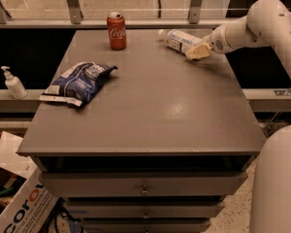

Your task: Move blue plastic bottle near blue chip bag

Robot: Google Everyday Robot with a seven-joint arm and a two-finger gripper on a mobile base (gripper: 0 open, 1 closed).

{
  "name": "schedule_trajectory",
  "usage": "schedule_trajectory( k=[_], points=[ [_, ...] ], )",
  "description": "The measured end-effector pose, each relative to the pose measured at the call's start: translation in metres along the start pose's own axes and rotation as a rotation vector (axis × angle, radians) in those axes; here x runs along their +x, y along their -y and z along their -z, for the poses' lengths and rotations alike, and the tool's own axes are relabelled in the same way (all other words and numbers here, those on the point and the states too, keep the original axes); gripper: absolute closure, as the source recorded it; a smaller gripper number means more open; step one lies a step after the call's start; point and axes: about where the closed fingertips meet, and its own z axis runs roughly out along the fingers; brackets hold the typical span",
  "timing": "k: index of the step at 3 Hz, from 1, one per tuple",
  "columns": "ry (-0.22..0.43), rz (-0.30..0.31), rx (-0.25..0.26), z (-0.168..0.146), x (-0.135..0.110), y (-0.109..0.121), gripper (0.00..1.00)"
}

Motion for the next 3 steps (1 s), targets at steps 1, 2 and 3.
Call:
schedule_trajectory(
  k=[1, 2, 3],
  points=[
    [0.002, 0.003, -0.002, 0.003, 0.001, -0.001, 0.62],
    [0.012, 0.004, -0.013, 0.008, 0.000, -0.004, 0.87],
    [0.037, -0.003, -0.078, 0.024, -0.007, -0.024, 1.00]
  ],
)
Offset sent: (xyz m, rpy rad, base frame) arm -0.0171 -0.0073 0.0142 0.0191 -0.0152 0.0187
